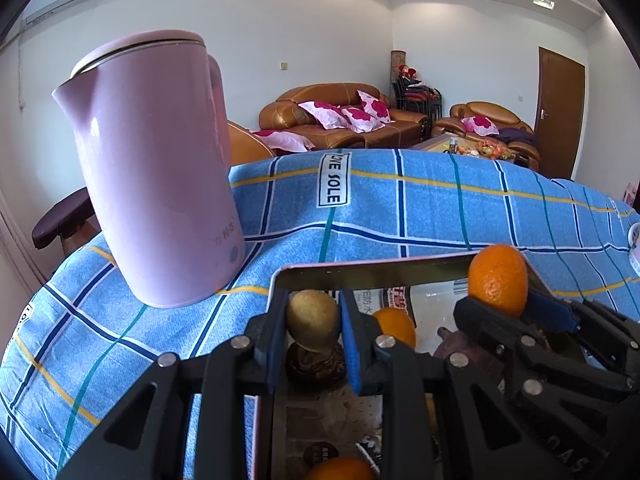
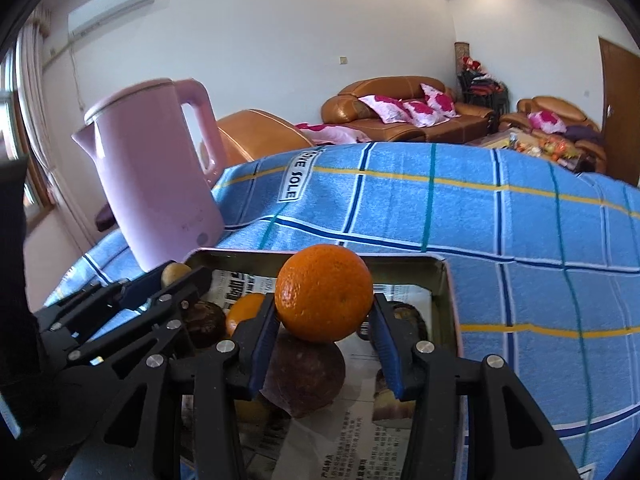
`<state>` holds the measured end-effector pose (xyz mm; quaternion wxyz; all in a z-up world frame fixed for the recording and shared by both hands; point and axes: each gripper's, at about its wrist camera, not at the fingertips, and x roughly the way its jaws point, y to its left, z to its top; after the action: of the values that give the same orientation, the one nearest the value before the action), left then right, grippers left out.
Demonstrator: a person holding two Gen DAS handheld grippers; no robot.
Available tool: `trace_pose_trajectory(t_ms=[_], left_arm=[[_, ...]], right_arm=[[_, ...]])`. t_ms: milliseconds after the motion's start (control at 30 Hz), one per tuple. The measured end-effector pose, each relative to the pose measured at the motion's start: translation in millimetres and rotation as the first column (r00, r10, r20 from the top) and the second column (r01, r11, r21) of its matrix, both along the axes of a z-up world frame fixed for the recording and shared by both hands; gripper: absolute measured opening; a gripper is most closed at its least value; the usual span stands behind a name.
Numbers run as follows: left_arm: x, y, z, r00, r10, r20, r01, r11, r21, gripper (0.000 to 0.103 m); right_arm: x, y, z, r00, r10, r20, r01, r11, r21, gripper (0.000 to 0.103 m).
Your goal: Organize fruits
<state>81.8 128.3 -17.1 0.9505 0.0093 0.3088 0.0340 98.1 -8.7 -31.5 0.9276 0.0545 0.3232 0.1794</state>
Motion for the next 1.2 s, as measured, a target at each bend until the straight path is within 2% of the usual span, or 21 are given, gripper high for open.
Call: trace_pose_trajectory(t_ms=[133, 267, 400, 600, 700, 967, 1033, 1067, 1133, 1200], left_arm=[[-2.3, -0.4, 1.4, 1.0, -0.005, 0.01, 0.005, 1.0, -0.002, 0.027], [-3.9, -1.0, 2.6, 1.0, -0.011, 0.018, 0.011, 1.0, -0.008, 0.027], [-8.3, -4.0, 6.9, 0.998, -0.033, 0.049, 0.034, 0.999, -0.023, 0.027], [-6.9, -14.0, 6.2, 0.997, -0.061, 0.048, 0.062, 0.998, -0.011, 0.027], [-2.0, -15.1, 3.7, 0.997, -0.072, 0.021, 0.073, 0.997, -0.024, 0.027], [-2.6, -13.5, 3.0, 0.998, -0.066, 0.016, 0.066, 0.998, -0.022, 0.028], [-4.0, -13.2, 3.3, 0.998, -0.06, 0.025, 0.06, 0.998, -0.018, 0.036], [-5.8, -13.1, 4.2, 0.998, -0.056, 0.034, 0.056, 0.998, -0.014, 0.04], [-9.6, -13.7, 5.9, 0.998, -0.042, 0.054, 0.043, 0.999, -0.004, 0.066], [-14.7, -13.7, 8.4, 0.996, -0.029, 0.084, 0.029, 1.0, 0.002, 0.076]], right_arm=[[0.0, -9.5, -1.0, 1.0, -0.001, -0.005, 0.002, 0.995, 0.096, 0.053], [-11.0, -17.4, 8.4, 0.997, -0.031, 0.072, 0.021, 0.99, 0.143, 0.054], [-24.2, -25.3, 19.4, 0.975, -0.143, 0.168, 0.128, 0.987, 0.099, 0.054], [-31.0, -40.8, 23.9, 0.937, -0.276, 0.216, 0.267, 0.961, 0.067, 0.055], [-30.5, -44.0, 23.6, 0.931, -0.295, 0.215, 0.29, 0.955, 0.055, 0.055], [-38.7, -38.7, 24.7, 0.92, -0.308, 0.243, 0.314, 0.949, 0.015, 0.056], [-41.2, -37.7, 25.2, 0.916, -0.314, 0.251, 0.323, 0.946, 0.007, 0.067], [-43.0, -37.3, 25.9, 0.91, -0.321, 0.26, 0.332, 0.943, 0.003, 0.069], [-46.6, -37.4, 26.7, 0.904, -0.325, 0.276, 0.338, 0.941, 0.002, 0.07], [-48.7, -36.0, 26.9, 0.901, -0.326, 0.286, 0.342, 0.94, -0.007, 0.07]])
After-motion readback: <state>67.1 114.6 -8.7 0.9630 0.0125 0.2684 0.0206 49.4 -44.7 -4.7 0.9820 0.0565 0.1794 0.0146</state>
